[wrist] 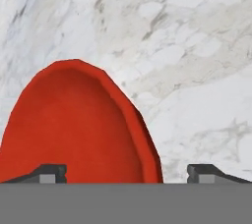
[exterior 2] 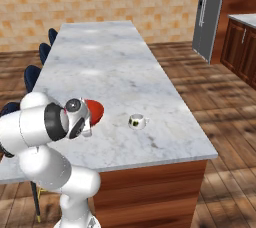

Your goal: Clear the mugs and bowl far away from the sink.

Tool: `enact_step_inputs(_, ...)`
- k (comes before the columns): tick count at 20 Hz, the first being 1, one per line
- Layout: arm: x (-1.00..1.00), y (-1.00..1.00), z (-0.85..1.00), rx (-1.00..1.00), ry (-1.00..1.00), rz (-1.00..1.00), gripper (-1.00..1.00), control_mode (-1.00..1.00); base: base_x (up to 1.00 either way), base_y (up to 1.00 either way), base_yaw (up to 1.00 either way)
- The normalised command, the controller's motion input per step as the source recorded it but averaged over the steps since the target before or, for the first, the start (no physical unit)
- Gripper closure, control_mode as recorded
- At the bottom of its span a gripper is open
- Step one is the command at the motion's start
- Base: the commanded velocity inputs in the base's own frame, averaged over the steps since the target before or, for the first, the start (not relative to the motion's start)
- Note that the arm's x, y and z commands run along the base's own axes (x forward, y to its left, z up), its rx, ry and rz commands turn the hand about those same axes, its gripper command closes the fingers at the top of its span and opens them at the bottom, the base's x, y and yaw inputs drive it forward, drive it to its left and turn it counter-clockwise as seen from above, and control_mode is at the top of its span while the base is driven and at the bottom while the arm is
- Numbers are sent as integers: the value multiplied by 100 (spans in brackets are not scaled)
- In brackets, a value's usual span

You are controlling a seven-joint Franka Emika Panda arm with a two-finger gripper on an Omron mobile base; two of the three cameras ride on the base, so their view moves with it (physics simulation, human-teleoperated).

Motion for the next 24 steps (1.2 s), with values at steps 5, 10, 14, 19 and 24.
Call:
enact_step_inputs(5,-4,-5,95,1,2,-5,-100,-100,0,0,0)
enact_step_inputs(10,-10,-23,100,7,18,-3,-100,-100,0,0,0)
enact_step_inputs(14,-14,-5,100,3,16,-1,-100,-100,0,0,0)
enact_step_inputs(19,-30,0,97,0,11,0,-100,-100,0,0,0)
enact_step_inputs(24,-96,2,40,-3,-31,9,-100,-100,0,0,0)
